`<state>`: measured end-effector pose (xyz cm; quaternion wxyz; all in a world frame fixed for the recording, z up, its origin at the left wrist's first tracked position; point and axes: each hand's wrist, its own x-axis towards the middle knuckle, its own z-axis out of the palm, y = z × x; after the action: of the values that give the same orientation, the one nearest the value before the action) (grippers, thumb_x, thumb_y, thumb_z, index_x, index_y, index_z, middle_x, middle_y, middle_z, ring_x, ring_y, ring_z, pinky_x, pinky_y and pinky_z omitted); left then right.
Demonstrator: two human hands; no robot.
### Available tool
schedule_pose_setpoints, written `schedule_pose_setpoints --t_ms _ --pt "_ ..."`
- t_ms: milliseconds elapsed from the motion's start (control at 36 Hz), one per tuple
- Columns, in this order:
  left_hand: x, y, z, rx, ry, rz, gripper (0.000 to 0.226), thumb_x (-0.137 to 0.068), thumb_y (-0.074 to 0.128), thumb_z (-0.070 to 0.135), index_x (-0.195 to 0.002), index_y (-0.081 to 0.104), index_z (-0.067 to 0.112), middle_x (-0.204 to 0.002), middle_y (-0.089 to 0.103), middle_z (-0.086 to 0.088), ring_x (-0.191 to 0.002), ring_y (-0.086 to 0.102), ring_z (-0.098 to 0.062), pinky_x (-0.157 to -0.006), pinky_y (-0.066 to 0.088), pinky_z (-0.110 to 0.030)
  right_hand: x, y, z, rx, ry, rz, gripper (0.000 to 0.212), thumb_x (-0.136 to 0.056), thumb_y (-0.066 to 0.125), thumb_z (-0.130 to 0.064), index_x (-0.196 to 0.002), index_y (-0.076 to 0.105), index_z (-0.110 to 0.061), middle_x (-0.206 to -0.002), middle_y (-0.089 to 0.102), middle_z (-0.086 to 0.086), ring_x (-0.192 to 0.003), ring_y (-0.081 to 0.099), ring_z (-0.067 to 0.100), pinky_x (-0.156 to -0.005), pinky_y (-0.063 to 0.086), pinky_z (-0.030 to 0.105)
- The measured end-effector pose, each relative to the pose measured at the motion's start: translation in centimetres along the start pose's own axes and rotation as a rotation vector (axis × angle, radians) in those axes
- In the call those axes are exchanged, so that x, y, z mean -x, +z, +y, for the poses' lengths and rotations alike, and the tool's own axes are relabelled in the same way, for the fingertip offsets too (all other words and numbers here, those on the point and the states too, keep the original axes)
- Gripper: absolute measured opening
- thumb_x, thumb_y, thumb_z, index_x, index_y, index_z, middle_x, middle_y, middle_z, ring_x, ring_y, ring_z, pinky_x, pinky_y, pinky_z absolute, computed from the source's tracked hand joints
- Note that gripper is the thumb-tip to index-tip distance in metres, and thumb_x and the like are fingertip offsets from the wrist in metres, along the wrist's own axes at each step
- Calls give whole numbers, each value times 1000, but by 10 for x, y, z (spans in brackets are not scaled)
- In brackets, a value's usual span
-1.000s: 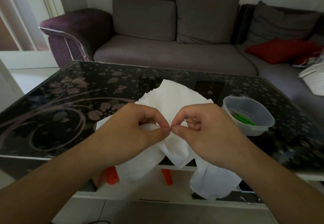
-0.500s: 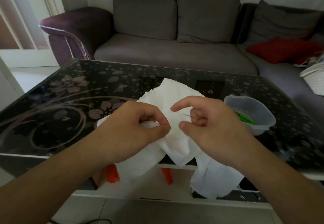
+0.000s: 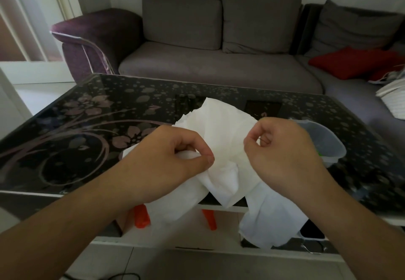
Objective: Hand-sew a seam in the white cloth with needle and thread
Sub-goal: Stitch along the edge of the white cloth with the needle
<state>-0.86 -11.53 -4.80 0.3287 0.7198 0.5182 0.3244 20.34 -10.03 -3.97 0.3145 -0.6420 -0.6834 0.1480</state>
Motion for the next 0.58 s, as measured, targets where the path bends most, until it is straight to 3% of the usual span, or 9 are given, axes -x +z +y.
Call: schedule_pose_setpoints --t_ms 56,111,222,278,361,444,583 --pt "1 0 0 -4 1 3 9 -92 75 32 -86 80 35 -92 76 25 -90 72 4 -83 56 -17 -1 1 1 -14 57 12 18 -95 69 -24 -88 57 -35 -83 63 -15 -71 63 7 -56 50 18" --pt "1 0 -2 -5 -2 7 9 -92 75 32 -86 80 35 -92 76 26 -91 71 4 -84 56 -19 0 1 -2 -68 51 -16 24 -94 70 -20 -100 55 -38 -69 60 -12 -60 60 5 -47 45 16" --pt "1 0 -3 7 -7 6 8 -92 75 33 -86 80 36 -91 77 22 -90 72 1 -84 59 -22 5 -4 -9 -182 -113 -211 33 -95 71 -17 -111 60 -43 -55 54 -7 -48 52 3 -46 42 11" --pt "1 -1 -2 -4 6 5 9 -92 74 34 -86 80 37 -87 76 20 -85 72 -3 -76 59 -22 7 -2 -13 -211 -164 -331 21 -94 72 -24 -107 66 -40 -52 50 -3 -46 46 6 -50 44 13" --pt "1 -2 -3 -14 26 6 9 -92 73 34 -87 80 37 -83 76 14 -78 71 -9 -70 58 -26 6 7 -14 -193 -180 -354 3 -93 73 -33 -90 73 -34 -51 49 -6 -46 44 6 -51 42 17" --pt "1 -2 -3 -2 11 10 8 -91 73 36 -87 80 37 -86 77 13 -82 72 -9 -75 59 -27 5 7 -10 -198 -167 -296 15 -95 71 -29 -80 72 -29 -51 50 -8 -49 47 4 -54 43 19" --pt "0 -1 -2 2 -3 9 8 -91 73 36 -87 80 37 -89 77 16 -86 73 -6 -81 62 -30 3 -2 -7 -283 -105 -287 17 -93 73 -19 -76 73 -22 -46 46 -10 -47 42 5 -58 43 24"
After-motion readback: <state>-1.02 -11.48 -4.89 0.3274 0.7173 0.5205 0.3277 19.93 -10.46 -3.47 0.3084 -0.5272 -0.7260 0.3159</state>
